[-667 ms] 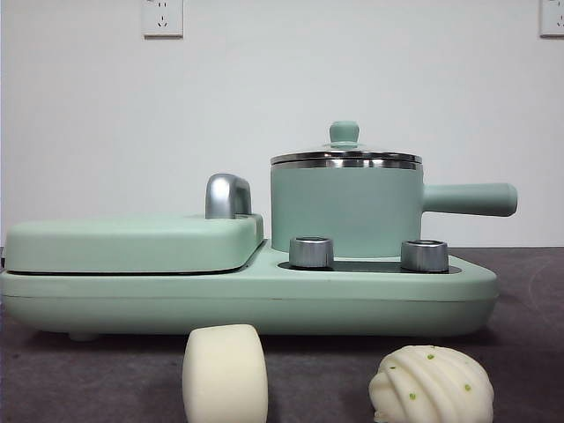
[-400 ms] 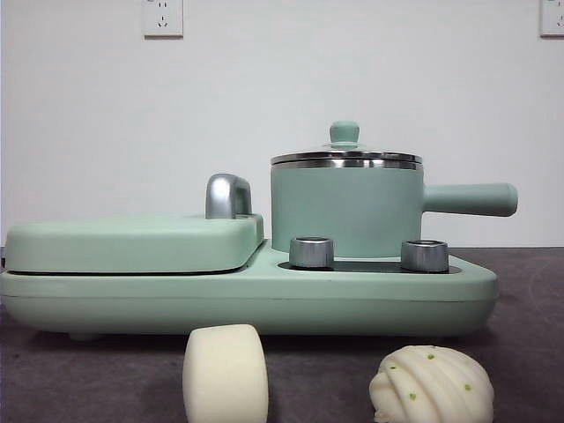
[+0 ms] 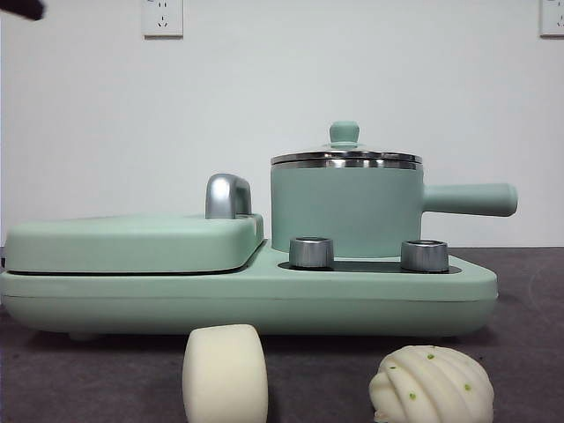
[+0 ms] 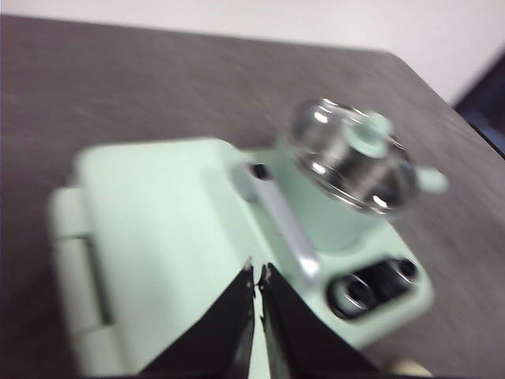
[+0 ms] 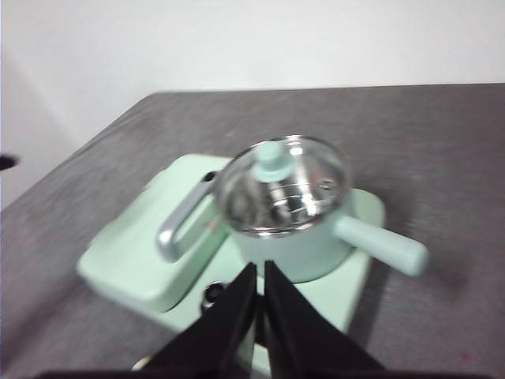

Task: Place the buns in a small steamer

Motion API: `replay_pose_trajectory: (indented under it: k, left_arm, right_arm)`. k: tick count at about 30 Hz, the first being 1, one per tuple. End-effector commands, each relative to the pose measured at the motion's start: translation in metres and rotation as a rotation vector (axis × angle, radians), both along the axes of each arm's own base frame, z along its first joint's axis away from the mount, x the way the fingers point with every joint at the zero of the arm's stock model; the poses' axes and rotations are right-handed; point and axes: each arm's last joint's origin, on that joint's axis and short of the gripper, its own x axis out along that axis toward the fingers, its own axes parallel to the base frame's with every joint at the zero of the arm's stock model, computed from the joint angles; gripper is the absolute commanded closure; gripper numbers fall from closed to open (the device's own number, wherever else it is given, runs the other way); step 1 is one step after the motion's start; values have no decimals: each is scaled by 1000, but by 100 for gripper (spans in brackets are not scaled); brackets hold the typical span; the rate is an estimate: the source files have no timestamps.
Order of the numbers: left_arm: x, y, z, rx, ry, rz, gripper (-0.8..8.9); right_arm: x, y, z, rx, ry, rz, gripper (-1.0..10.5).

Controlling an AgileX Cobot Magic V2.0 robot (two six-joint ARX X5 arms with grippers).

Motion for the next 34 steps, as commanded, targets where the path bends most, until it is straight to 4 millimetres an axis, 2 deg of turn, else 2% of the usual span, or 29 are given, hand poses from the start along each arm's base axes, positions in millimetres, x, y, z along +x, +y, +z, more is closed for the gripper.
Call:
replay_pose_trajectory:
  k: [1,4,9,12,14,16,19,27,34]
  left_arm:
    - [6,-7,21,16,-21,-123,798]
    - [9,-13,32,5,-22,-205,798]
    - [9,-18,38,-5,-44,-242,792]
    - [9,-18,39,-6,-54,-241,761]
    - [9,-18,39,-5,-54,-240,678]
    - [9,-18,39,-6,-54,-241,542]
    - [9,-18,39,-6,-53,-240,389]
    - [11,-18,40,-34,-36,-226,368]
    - [28,-25,45,-55,0,-222,368]
  right_arm:
    - [3,2,13,-66,-42,100,935]
    - [6,4,18,-51,-40,159,935]
    - [7,4,16,-46,-19,174,932]
    - [7,4,16,-46,-14,174,815]
    - [7,4,16,-47,-13,173,661]
    - [7,4,16,-47,-13,172,518]
    - [7,4,16,-47,-14,172,392]
    - [7,4,16,-44,-15,174,376]
    - [7,4,16,-8,14,161,377]
